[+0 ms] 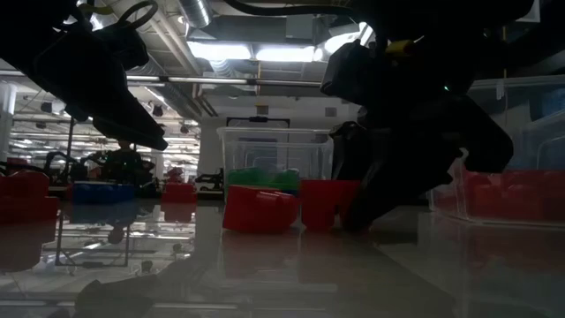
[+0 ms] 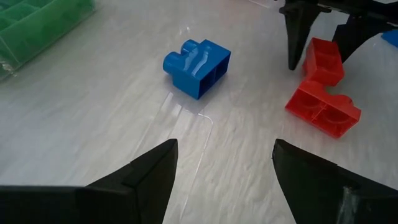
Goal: Sort blocks
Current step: Put the red game piece into the middle right transparent bin
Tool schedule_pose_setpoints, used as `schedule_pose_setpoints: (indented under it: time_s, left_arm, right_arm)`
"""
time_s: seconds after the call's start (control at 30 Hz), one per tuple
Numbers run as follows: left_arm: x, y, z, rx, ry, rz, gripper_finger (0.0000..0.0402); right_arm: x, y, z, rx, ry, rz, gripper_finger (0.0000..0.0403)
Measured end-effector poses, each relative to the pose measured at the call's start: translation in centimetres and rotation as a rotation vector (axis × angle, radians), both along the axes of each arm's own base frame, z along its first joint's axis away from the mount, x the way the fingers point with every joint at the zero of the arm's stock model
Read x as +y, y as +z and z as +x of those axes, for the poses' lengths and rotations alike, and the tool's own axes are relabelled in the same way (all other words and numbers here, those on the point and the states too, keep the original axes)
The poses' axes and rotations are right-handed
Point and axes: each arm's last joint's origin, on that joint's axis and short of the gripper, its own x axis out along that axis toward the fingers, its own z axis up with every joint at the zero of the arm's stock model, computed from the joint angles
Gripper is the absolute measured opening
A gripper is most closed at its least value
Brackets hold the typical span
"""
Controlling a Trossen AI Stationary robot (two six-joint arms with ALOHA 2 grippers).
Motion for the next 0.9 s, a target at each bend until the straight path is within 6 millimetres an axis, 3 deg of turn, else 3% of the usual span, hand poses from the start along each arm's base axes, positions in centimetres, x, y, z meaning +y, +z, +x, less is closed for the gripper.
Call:
schedule_pose_setpoints:
  time_s: [0.17,0.33,0.63,0.9]
  left_arm:
    - [0.0,0.0,0.0,0.000,0.000,0.000,0.0251]
    - [0.0,0.0,0.0,0.000,0.000,0.000,0.0251]
    - [0.0,0.0,0.0,0.001,0.000,0.000,0.0251]
    - [0.0,0.0,0.0,0.000,0.000,0.000,0.0251]
  right_arm:
    - [0.0,0.0,0.0,-0.002,0.010,-0.025,0.0136]
    - [-0.1,0.7,-0.3,0.000,0.033,-0.036,0.0133]
    - [-0.8,6.6,-1.9,-0.123,0.028,-0.048,0.0143]
    - [-2.9,12.5,-6.2,-0.166,-0.086,-0.206,0.0142]
